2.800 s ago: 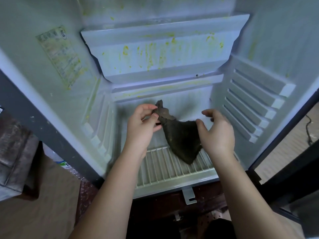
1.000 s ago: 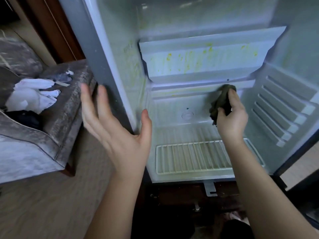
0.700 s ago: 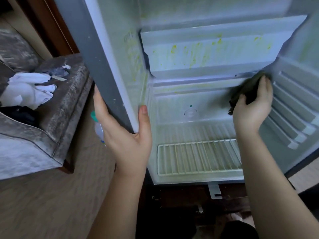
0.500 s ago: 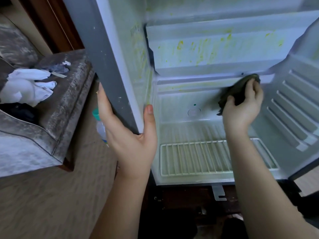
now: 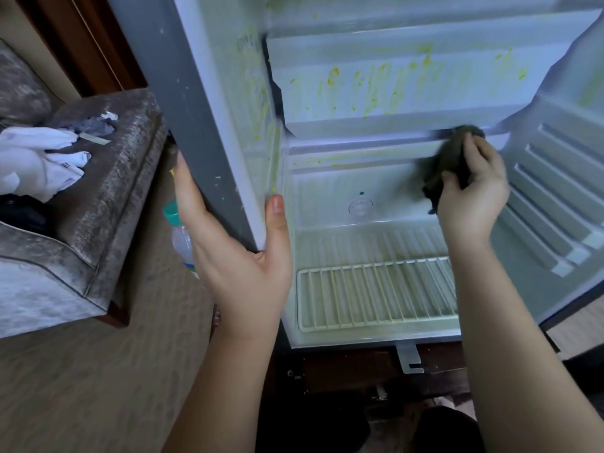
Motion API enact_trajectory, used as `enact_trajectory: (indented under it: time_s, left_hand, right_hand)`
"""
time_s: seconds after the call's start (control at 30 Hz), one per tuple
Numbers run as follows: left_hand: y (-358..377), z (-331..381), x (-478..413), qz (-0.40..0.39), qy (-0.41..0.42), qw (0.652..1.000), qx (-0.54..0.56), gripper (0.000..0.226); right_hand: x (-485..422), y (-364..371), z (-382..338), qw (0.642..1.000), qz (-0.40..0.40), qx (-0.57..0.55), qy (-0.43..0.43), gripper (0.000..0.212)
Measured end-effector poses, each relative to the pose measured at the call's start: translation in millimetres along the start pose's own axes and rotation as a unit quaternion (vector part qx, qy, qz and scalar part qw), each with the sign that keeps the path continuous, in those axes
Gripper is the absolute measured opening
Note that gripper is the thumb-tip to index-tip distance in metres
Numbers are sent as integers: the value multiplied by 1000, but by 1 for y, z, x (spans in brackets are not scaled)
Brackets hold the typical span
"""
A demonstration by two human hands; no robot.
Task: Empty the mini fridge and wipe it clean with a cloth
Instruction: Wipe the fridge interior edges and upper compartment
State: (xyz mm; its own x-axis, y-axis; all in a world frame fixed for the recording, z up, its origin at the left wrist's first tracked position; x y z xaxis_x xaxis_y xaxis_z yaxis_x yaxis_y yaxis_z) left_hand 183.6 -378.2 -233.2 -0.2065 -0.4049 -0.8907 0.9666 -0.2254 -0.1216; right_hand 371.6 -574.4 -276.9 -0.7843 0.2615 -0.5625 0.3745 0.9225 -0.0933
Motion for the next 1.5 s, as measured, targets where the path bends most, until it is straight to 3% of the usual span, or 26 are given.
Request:
enact_trajectory:
  time_s: [0.17, 0.33, 0.47, 0.8, 0.9, 1.13, 1.33, 1.43, 1.5]
  left_hand:
    - [-1, 2, -1, -1, 3, 1000, 2, 67]
    - [-2, 1, -2, 6, 16, 1000, -11, 66]
    - [-1, -1, -1, 7, 15, 1000, -9, 65]
    - [-1, -1, 0, -5, 9, 1000, 7, 67]
    - [-2, 0, -1, -12, 1, 1000, 16, 67]
    - [-1, -4, 1, -10, 8, 1000, 8, 67]
    - [-1, -2, 2, 5, 7, 1000, -11, 65]
    - [-1, -2, 3, 5, 2, 1000, -14, 65]
    - [-1, -1, 3, 5, 1, 1000, -13, 65]
  right_hand:
    - [11, 30, -13, 998, 6, -55, 21, 54]
    - [50, 86, -45, 982, -151, -94, -59, 56]
    - [64, 103, -60, 954, -264, -131, -56, 56]
    - [35, 54, -30, 984, -141, -108, -14, 55]
    - [39, 70, -32, 978, -169, -120, -6, 58]
    - [81, 126, -65, 962, -220, -130, -95, 62]
    - [89, 126, -69, 964, -198, -165, -62, 59]
    - [90, 117, -66, 958, -239, -159, -14, 53]
    - [92, 109, -55, 948, -301, -97, 33, 49]
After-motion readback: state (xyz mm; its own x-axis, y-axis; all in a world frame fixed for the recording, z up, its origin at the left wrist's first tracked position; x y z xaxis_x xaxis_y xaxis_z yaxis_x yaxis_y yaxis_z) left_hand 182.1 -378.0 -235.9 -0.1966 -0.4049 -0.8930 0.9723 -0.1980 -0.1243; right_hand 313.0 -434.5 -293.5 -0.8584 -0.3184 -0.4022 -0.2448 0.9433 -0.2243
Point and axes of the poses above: each hand's wrist, its own x-axis away from the middle knuckle, its own y-axis out of the palm, z = x × y, the point moved 1 cm from there along -x, towards the middle knuckle, and after that the axes turned 12 degrees about -x, right-handed, at the moved point
